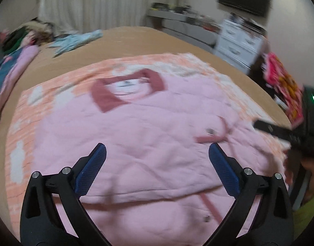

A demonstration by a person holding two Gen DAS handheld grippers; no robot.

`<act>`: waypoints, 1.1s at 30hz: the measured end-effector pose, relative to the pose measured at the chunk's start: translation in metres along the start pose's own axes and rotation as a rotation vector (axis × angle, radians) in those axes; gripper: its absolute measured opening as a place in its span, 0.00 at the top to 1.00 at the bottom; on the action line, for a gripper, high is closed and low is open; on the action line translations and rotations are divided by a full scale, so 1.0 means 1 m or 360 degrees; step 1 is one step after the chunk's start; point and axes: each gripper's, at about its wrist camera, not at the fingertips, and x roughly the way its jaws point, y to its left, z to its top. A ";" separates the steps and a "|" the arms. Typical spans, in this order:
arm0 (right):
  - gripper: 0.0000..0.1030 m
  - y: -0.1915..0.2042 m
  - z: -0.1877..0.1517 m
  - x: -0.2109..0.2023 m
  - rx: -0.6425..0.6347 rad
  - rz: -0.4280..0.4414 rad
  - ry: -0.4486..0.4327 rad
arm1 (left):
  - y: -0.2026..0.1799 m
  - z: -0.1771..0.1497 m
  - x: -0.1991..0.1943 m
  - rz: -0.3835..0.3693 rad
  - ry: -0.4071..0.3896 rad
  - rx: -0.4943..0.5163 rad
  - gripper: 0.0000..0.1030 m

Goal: Fold large clothes
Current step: 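Fold the held sleeve across the jacket front and release it, then grasp the small jacket's rose hem trim with the right tool and lift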

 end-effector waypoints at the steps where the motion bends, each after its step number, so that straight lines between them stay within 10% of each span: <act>1: 0.04 0.004 -0.001 0.003 -0.0010 0.0015 0.0017 | 0.010 0.002 -0.001 0.0033 0.0001 -0.0037 0.09; 21: 0.07 0.046 -0.037 0.083 -0.0004 0.0260 0.0292 | 0.170 0.003 -0.047 0.0352 -0.0139 -0.0629 0.09; 27: 0.76 0.064 -0.037 0.072 -0.0203 0.0306 0.0215 | 0.187 -0.001 -0.051 0.0378 -0.0158 -0.0707 0.09; 33: 0.82 0.097 -0.004 0.023 -0.0492 0.0342 -0.0040 | 0.190 -0.001 -0.048 0.0367 -0.0160 -0.0713 0.09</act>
